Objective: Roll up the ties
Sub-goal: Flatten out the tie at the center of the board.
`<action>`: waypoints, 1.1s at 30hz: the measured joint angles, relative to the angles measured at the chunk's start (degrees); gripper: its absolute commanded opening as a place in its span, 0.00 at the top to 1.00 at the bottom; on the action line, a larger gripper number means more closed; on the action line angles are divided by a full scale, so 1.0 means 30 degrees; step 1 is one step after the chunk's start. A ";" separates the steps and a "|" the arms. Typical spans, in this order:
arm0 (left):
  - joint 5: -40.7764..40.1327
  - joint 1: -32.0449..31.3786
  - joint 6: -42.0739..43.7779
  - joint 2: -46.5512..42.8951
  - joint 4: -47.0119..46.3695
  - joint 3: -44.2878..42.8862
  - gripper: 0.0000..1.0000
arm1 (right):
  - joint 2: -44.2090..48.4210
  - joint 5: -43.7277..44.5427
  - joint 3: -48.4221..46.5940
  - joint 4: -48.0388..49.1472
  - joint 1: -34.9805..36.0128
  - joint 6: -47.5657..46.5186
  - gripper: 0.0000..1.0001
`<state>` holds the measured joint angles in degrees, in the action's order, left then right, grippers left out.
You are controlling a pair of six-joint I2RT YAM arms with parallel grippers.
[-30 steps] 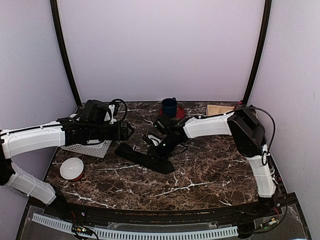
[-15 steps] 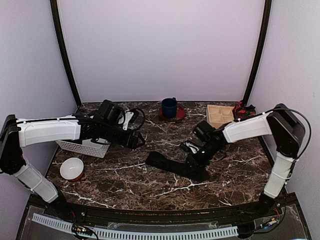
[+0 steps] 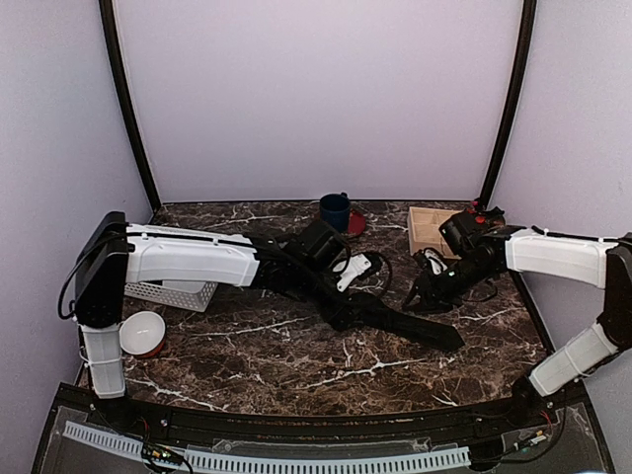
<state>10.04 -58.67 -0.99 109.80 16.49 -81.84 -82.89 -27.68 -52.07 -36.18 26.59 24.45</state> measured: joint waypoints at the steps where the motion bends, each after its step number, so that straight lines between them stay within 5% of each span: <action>1: -0.0007 -0.0073 0.0204 0.0918 0.0146 -0.1158 0.21 | 0.0393 -0.0051 0.0364 0.0240 0.0000 0.0415 0.63; 9: -0.0984 -0.0648 0.1195 0.6266 0.0816 -0.7679 0.17 | 0.2586 0.0262 0.3570 0.0568 -0.1013 0.2849 0.66; 18: -0.5821 -0.2259 0.1180 0.9544 0.1625 -1.0564 0.17 | 0.2062 0.0342 0.4146 0.2266 -0.1763 0.3599 0.70; 25: -1.0258 -0.1574 0.1158 0.9530 0.3198 -1.0433 0.20 | 0.0124 0.0444 0.4131 0.2528 -0.1654 0.2477 0.73; 33: -1.1067 0.1326 -0.0532 0.5348 0.3963 -0.6135 0.20 | -0.0940 0.0627 0.3985 0.2149 -0.1647 0.1224 0.75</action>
<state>-23.16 -54.70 -2.59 125.84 28.38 -100.25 -85.71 -25.80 -40.12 -29.74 21.65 28.12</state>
